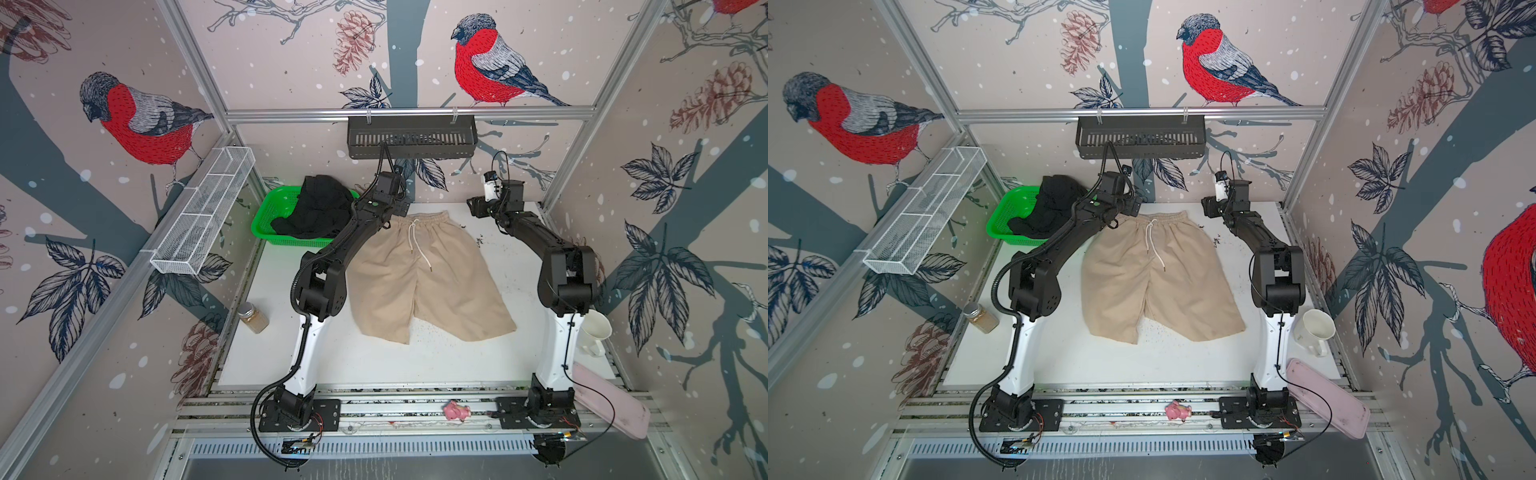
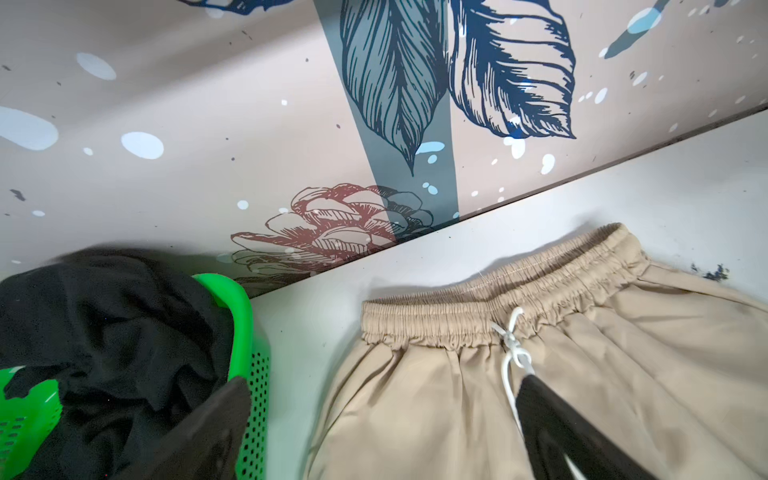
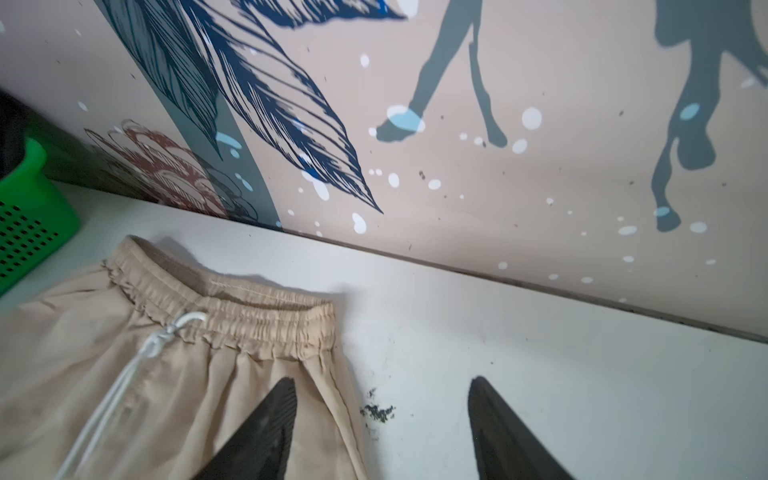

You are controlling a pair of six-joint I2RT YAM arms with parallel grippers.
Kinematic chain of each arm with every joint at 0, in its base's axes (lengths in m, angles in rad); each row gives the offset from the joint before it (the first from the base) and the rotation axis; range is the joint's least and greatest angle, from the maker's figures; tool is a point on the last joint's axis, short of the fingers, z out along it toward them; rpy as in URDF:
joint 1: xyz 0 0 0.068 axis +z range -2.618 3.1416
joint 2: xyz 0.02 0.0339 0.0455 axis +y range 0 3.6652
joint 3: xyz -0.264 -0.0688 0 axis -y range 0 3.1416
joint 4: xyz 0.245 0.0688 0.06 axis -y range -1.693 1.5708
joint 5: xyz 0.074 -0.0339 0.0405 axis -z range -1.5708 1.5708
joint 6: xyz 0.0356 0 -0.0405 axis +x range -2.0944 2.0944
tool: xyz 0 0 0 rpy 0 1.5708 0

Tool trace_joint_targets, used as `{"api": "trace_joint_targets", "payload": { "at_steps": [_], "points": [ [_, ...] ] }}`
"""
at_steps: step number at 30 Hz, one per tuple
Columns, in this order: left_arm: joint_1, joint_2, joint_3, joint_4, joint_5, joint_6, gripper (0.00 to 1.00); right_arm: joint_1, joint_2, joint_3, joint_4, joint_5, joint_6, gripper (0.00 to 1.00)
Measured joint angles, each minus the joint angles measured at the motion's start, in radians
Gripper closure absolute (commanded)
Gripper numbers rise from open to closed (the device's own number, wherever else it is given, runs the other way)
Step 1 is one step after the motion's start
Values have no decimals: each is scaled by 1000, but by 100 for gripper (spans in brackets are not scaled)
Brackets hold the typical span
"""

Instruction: Fold and stack the shorts

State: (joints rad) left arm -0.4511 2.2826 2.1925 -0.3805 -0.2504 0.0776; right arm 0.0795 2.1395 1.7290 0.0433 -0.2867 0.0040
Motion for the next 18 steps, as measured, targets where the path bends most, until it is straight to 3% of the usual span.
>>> {"api": "trace_joint_targets", "payload": {
  "at_steps": [3,6,13,18],
  "points": [
    [0,-73,-31,-64,40,-31,2,0,-95,-83,-38,12,50,25],
    [0,-193,-164,-122,109,-80,2,21,-265,-284,-69,51,107,23],
    [-63,-569,-871,-86,359,-228,2,82,-690,-883,-103,96,269,23],
    [-175,-732,-1104,-4,412,-290,2,163,-872,-1076,-158,154,370,23]
  ]
}}
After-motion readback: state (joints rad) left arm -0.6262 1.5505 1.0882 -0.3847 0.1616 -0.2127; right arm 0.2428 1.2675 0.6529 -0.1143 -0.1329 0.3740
